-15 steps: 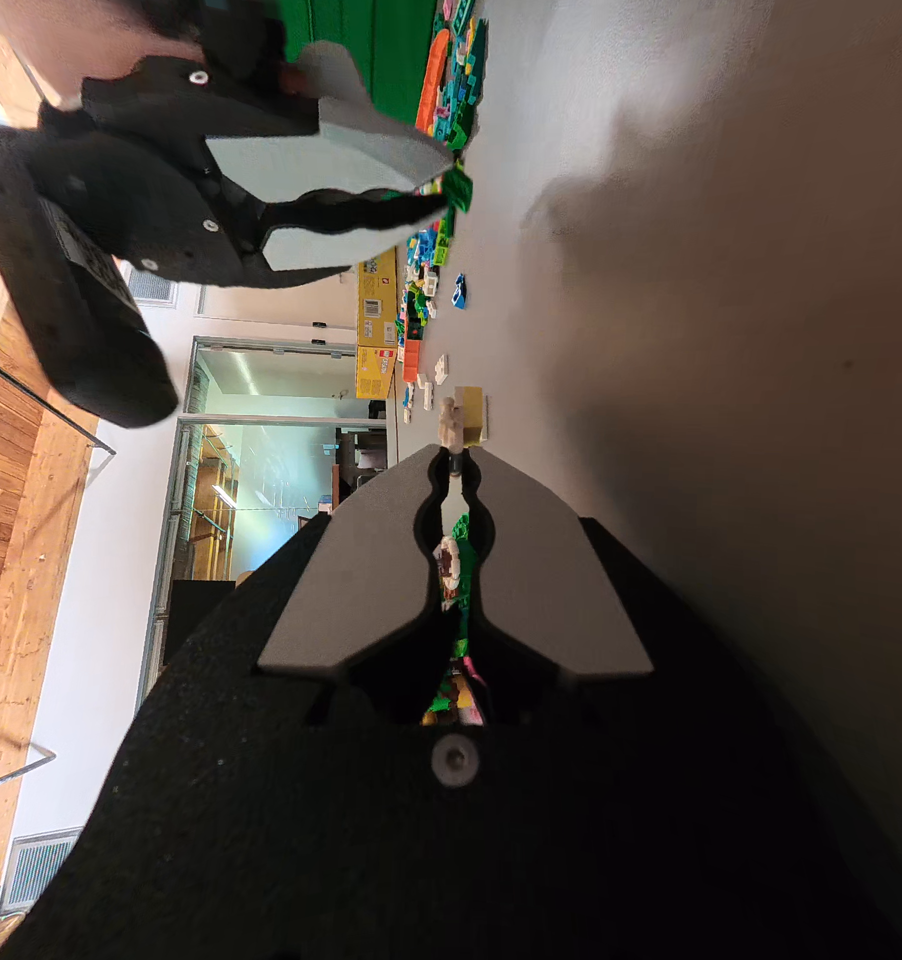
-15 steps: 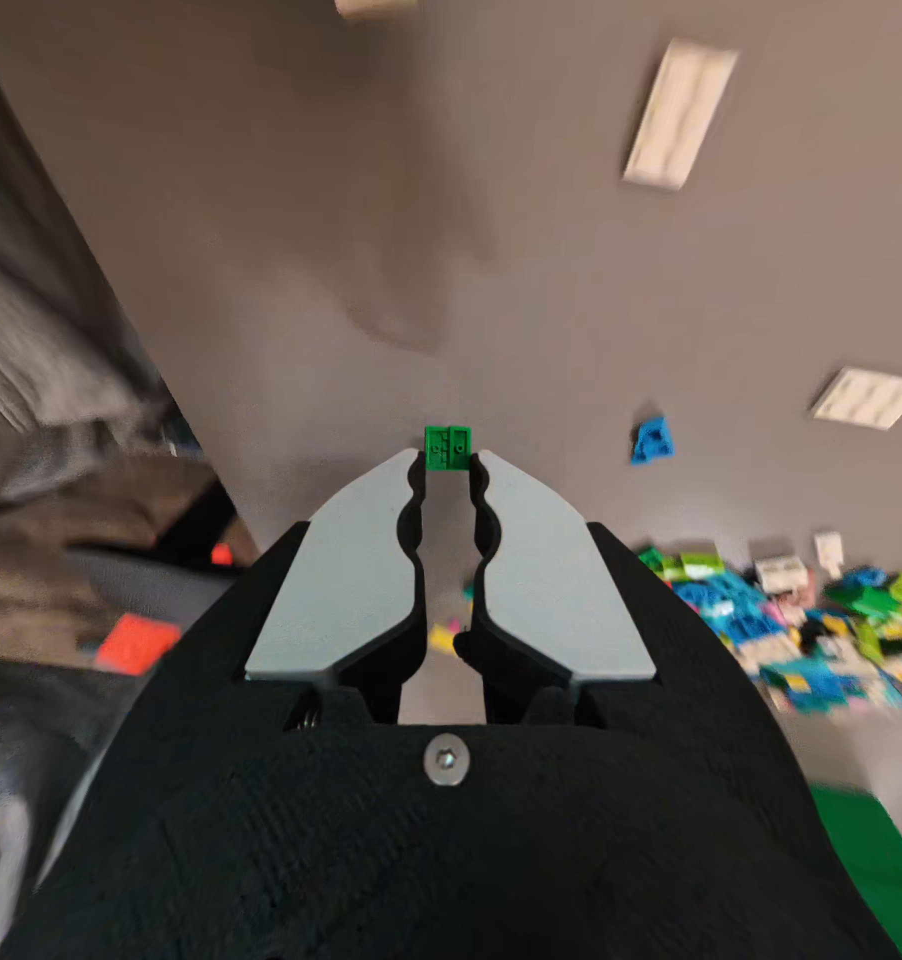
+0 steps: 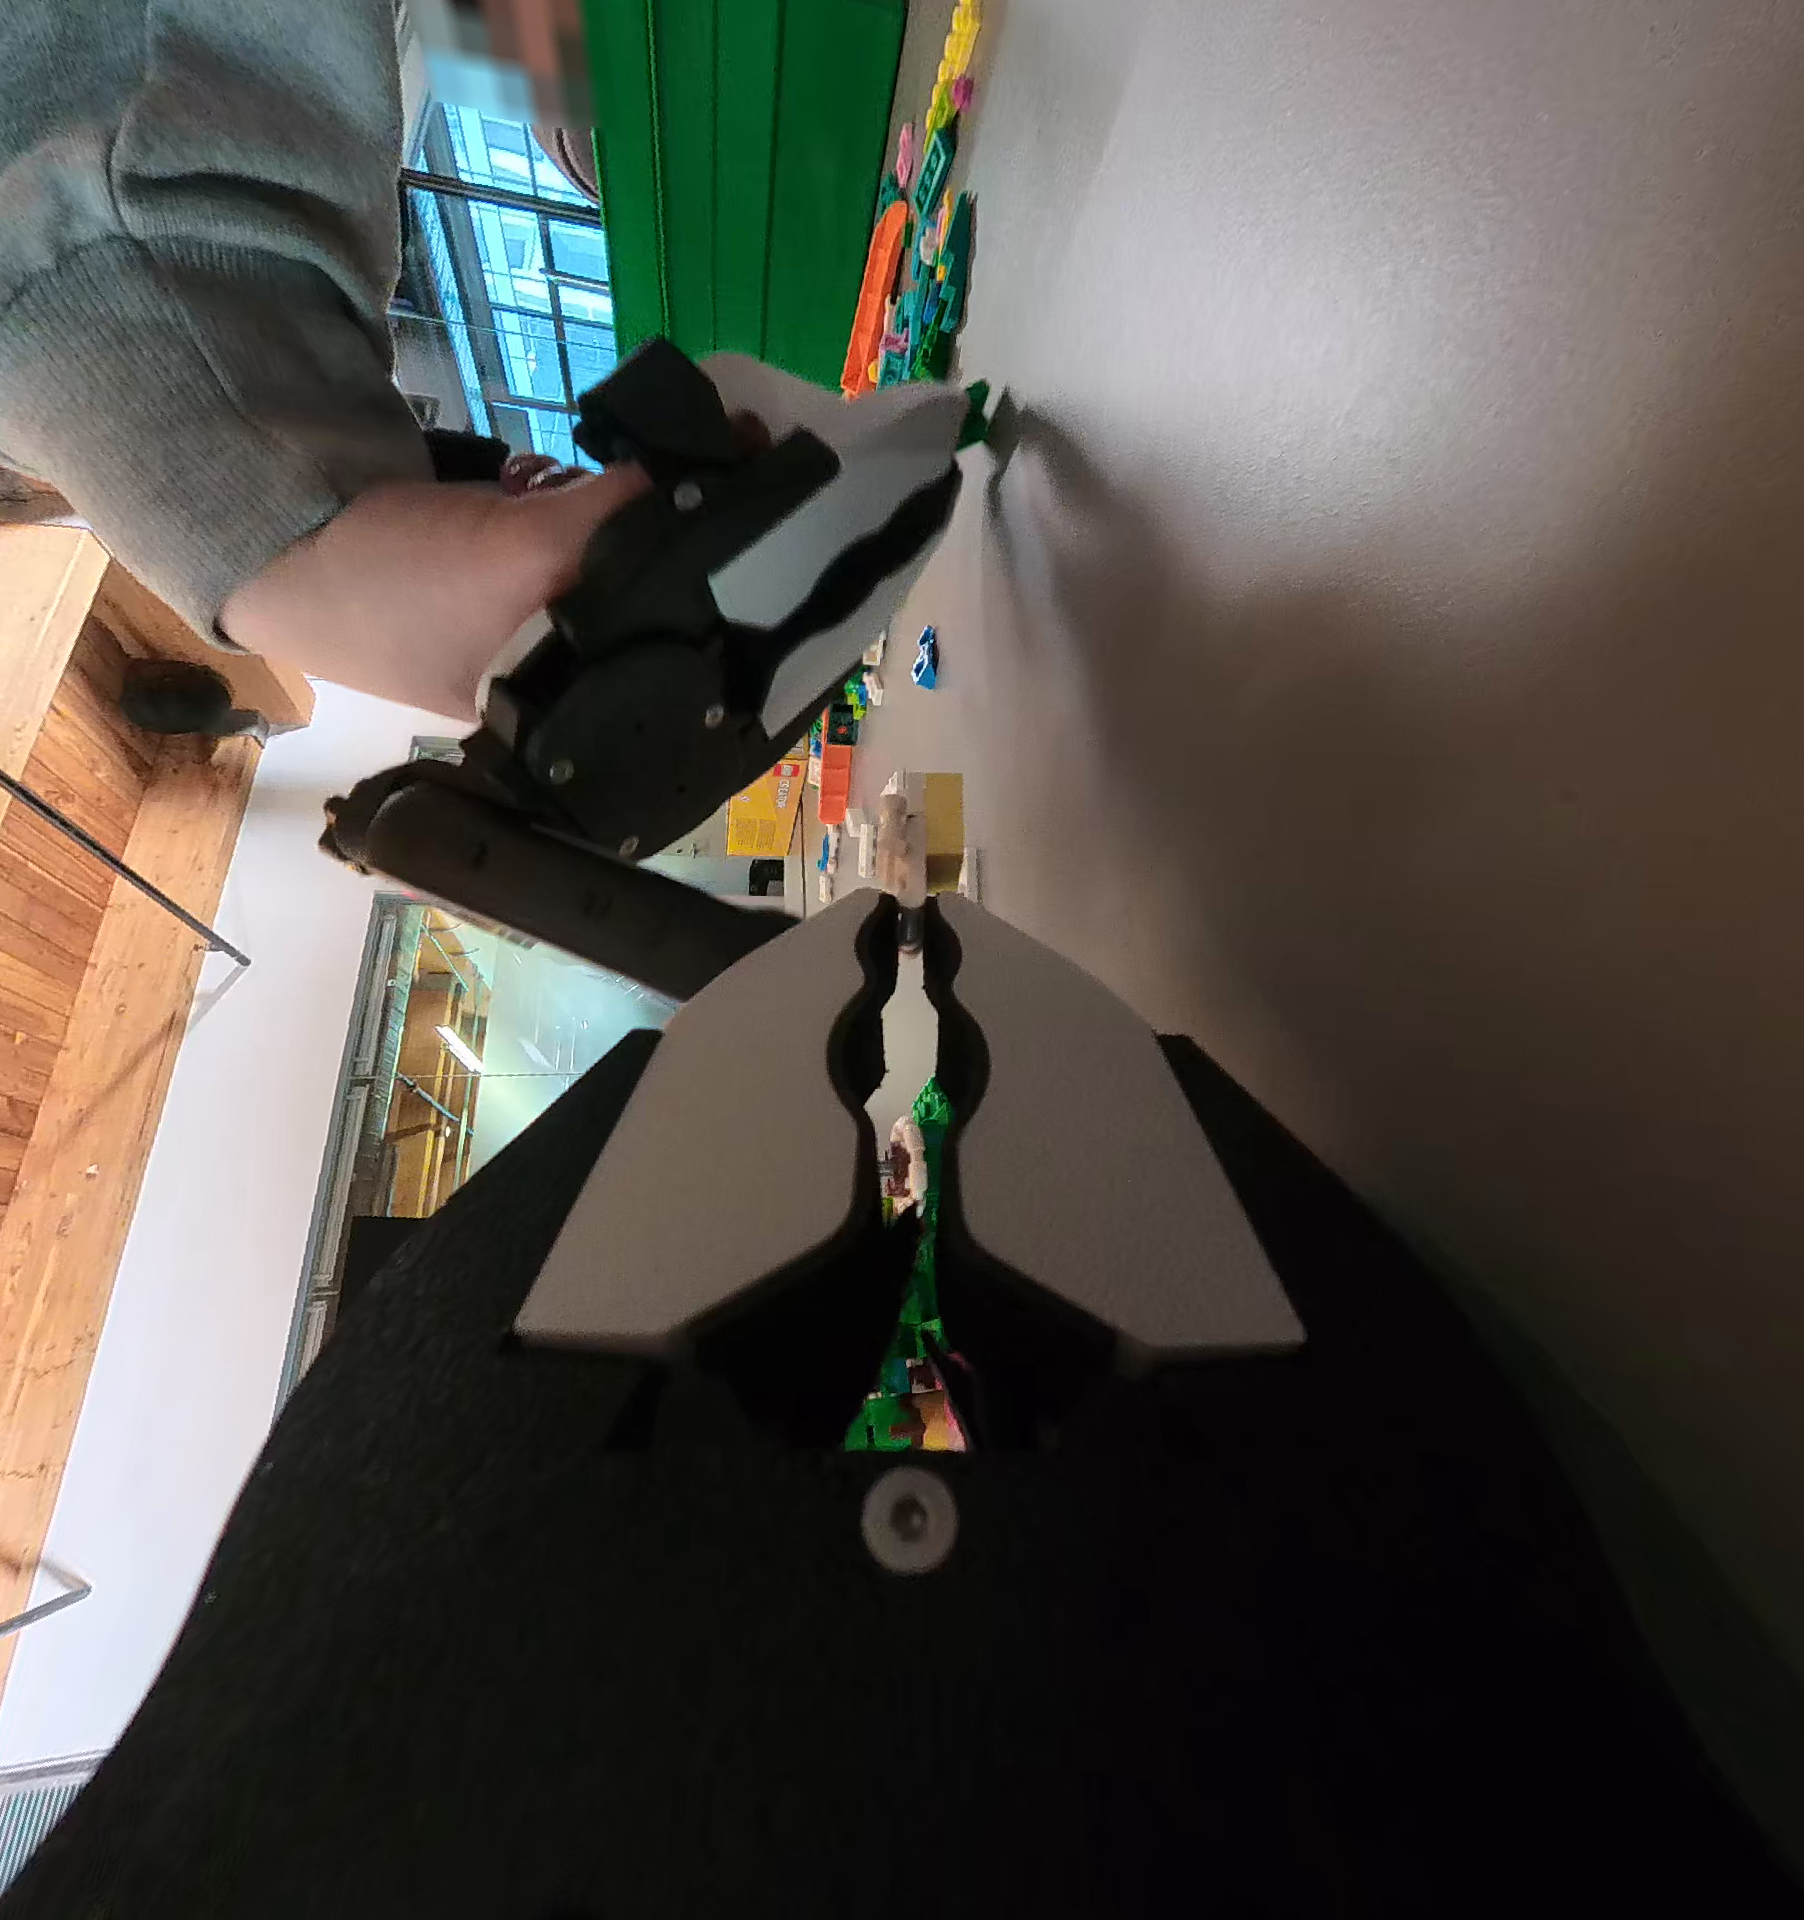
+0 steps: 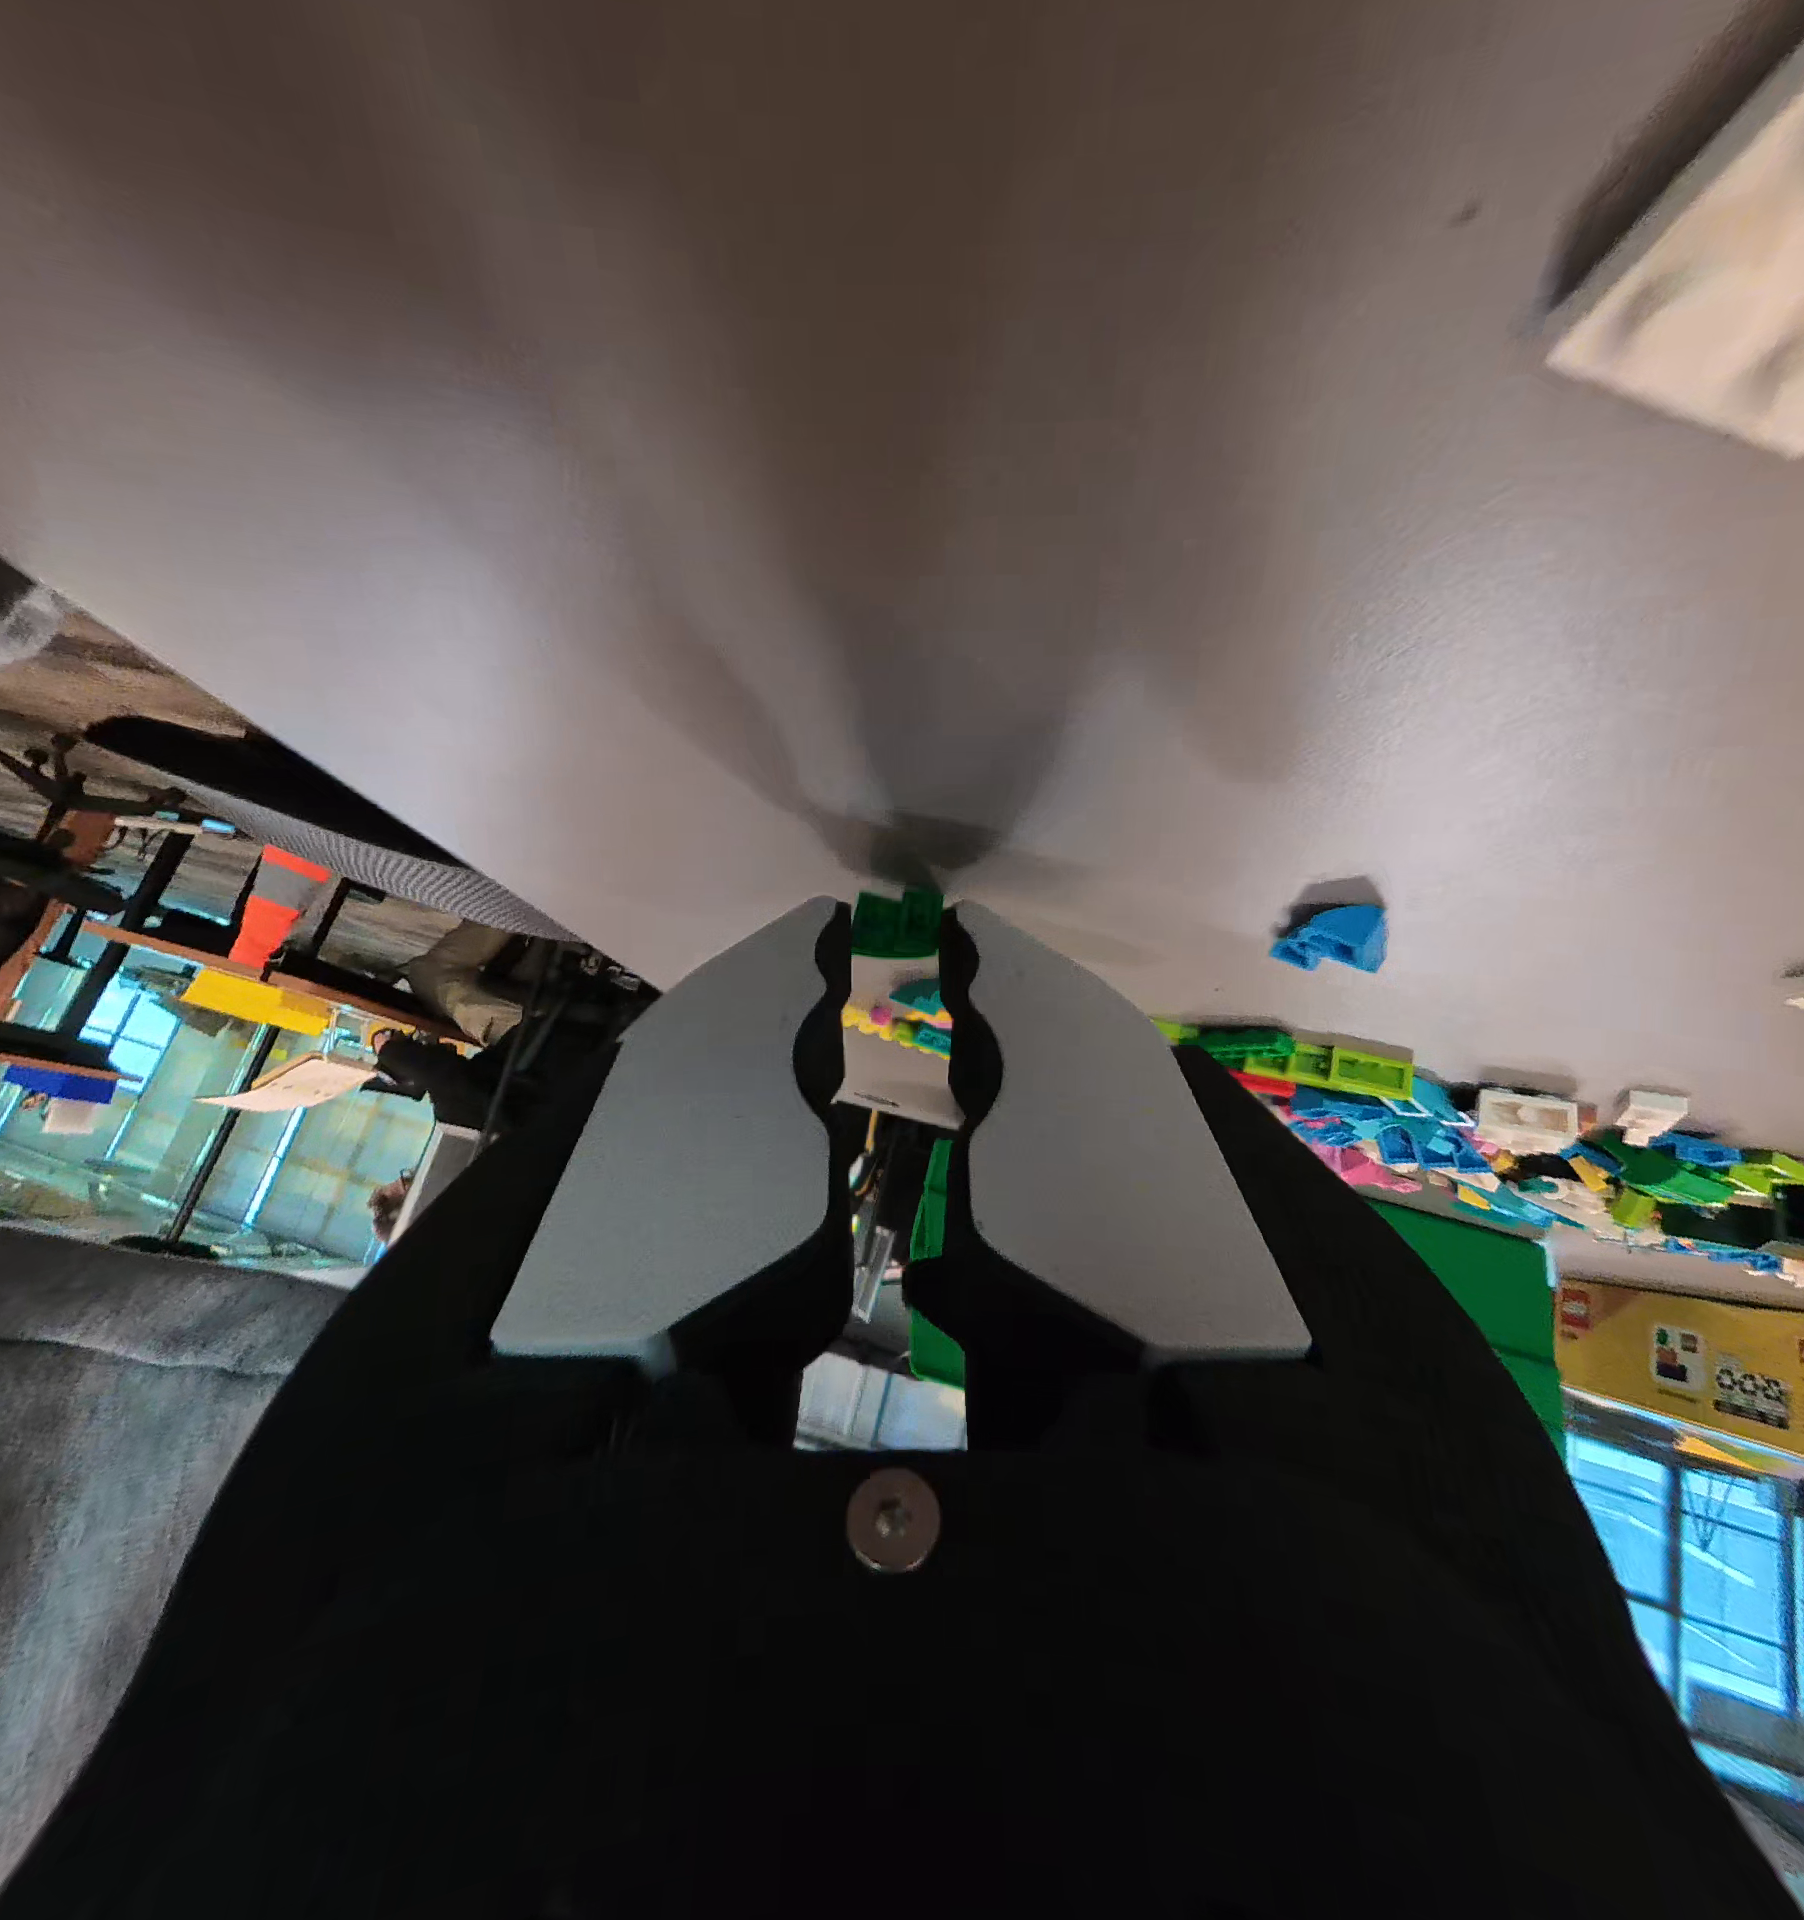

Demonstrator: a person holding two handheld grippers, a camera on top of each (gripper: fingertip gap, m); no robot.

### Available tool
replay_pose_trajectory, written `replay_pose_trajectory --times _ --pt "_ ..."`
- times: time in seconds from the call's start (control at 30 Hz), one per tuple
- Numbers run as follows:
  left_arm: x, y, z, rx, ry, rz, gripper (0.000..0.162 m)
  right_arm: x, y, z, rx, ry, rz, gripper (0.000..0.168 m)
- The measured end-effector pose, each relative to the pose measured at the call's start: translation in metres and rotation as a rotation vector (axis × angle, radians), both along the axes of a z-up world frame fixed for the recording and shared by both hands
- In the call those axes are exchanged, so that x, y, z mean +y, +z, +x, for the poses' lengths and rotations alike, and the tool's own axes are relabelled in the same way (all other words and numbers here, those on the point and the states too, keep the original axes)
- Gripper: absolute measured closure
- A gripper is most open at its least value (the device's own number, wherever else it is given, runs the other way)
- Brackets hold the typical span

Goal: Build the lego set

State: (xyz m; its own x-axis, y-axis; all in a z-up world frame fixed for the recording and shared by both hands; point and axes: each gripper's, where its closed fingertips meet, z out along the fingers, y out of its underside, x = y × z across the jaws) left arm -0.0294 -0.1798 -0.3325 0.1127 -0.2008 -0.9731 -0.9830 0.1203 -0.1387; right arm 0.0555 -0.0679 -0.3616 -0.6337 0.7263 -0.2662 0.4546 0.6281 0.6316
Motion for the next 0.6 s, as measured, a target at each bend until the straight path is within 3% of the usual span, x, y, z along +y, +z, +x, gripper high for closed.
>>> replay_pose_trajectory --times 0.17,0.27,0.33,0.43,0.6 --pt "0.000 -0.002 0.001 -0.003 -0.006 -0.010 0.158 0.002 -0.006 -0.009 0.053 -0.021 0.012 0.159" --pt "0.000 -0.003 0.001 -0.007 -0.005 -0.013 0.158 0.002 -0.005 -0.011 0.114 -0.045 -0.014 0.148" --pt "0.000 -0.003 0.001 -0.009 -0.002 -0.012 0.158 0.003 0.002 -0.013 0.205 -0.072 -0.068 0.139" --pt "0.001 -0.003 -0.002 -0.009 0.016 -0.008 0.158 0.006 0.015 -0.015 0.431 -0.161 -0.172 0.138" --pt "0.003 -0.004 -0.002 -0.010 0.026 -0.011 0.158 0.034 0.010 -0.007 0.805 -0.247 -0.170 0.165"
